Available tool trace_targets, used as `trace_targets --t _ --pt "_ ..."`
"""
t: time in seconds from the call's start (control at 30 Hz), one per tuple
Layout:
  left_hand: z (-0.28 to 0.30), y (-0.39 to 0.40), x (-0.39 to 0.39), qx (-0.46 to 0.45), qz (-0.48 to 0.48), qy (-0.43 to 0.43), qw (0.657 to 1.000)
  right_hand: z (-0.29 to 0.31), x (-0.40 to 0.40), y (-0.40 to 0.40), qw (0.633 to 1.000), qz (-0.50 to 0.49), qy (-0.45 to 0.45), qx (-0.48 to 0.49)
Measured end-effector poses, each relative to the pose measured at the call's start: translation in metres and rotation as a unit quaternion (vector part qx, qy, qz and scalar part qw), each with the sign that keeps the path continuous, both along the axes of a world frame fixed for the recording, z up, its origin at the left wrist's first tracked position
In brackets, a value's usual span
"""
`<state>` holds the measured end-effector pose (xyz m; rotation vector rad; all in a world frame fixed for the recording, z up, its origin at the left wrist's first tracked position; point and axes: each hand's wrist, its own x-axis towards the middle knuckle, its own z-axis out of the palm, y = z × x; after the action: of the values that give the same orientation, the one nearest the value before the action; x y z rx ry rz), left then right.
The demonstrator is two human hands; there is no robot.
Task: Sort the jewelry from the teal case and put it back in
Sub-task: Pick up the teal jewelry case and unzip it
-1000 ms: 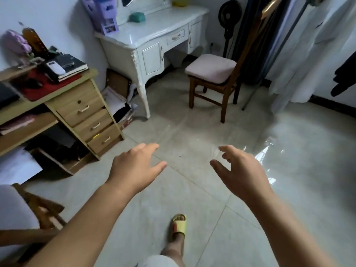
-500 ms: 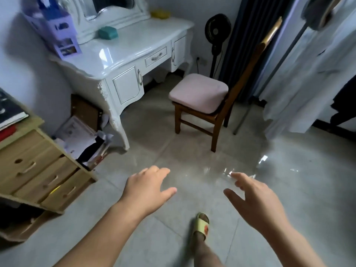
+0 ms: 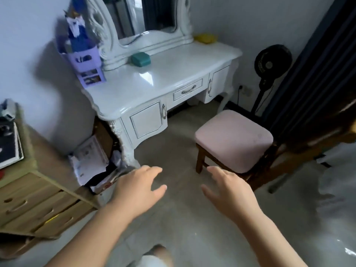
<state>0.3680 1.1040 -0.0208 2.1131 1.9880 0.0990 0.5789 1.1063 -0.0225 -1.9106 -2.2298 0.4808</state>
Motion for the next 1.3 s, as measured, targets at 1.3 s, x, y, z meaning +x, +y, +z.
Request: trace_targets --t 1.3 --pt "-0.069 0.727 -0.085 -0.051 0.312 -0.101 0.944 -0.062 -0.140 0.868 0.916 0.390 -0.070 -0.064"
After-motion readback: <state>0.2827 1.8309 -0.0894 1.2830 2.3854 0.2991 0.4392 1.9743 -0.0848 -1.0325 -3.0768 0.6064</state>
